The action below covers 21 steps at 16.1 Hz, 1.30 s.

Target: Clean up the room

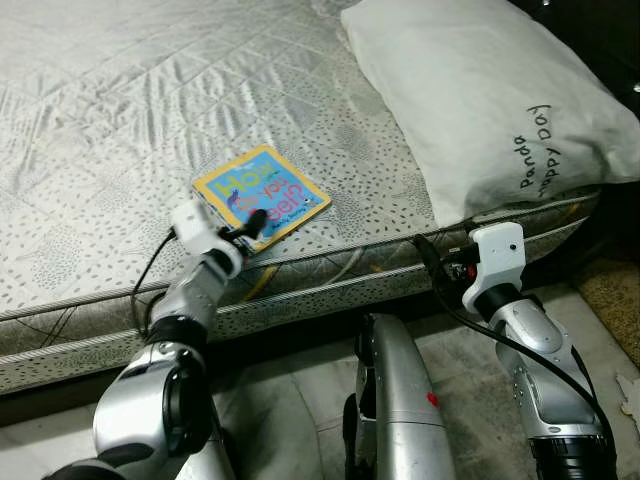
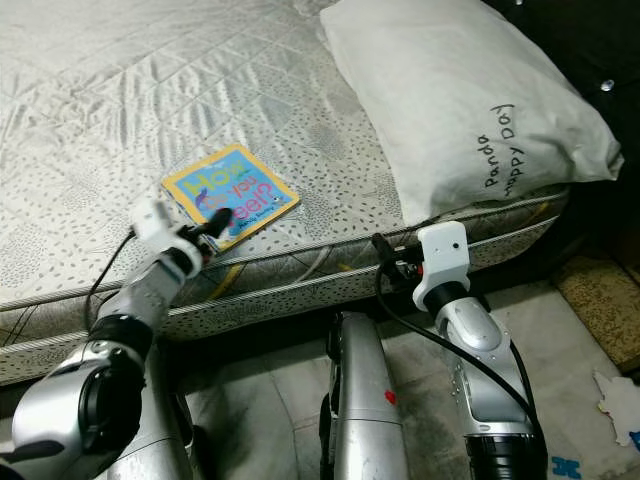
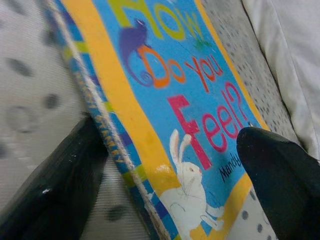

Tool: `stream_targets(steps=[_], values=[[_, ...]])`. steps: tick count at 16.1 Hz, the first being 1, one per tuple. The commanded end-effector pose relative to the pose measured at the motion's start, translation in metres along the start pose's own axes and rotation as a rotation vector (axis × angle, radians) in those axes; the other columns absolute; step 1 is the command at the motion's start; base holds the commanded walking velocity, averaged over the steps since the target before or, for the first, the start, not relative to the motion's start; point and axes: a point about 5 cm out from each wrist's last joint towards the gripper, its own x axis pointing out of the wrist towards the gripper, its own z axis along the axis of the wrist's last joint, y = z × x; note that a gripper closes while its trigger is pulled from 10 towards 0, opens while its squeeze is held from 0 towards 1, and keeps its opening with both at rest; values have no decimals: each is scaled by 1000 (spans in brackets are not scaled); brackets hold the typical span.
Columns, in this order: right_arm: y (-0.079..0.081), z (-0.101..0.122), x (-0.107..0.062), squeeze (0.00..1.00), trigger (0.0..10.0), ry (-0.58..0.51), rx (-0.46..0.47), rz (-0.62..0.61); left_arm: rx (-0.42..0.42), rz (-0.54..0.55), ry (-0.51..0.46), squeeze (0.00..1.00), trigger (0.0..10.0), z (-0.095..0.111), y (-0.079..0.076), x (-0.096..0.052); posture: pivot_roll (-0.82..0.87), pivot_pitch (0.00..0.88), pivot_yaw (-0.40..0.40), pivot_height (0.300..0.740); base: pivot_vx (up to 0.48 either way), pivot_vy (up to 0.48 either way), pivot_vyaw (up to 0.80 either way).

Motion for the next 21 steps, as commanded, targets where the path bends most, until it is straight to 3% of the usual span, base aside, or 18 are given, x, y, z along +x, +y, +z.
stream_targets(steps=[1, 4, 5, 10, 21], values=[[0, 1, -2, 0, 10000, 0, -7, -5, -16, -40, 120, 0, 10000, -26, -11, 2, -243, 156, -62, 467, 0, 0, 0], [0, 3, 0, 0, 10000, -5, -9, -8, -31, -23, 136, 0, 10000, -30, -4, 0, -248, 156, -58, 467, 0, 0, 0], [0, 3, 1, 0, 10000, -6, -11, -11, -65, -47, 127, 0, 0, -30, -3, -1, -250, 158, -57, 467, 0, 0, 0], [-1, 4, 1, 0, 10000, -7, -17, -20, -163, -170, 78, 0, 0, -24, -8, -1, -254, 154, -54, 467, 0, 0, 0], [-1, 5, 5, 0, 10000, -17, -23, -23, -170, -172, 93, 0, 0, -29, -1, -5, -248, 144, -55, 467, 0, 0, 0]])
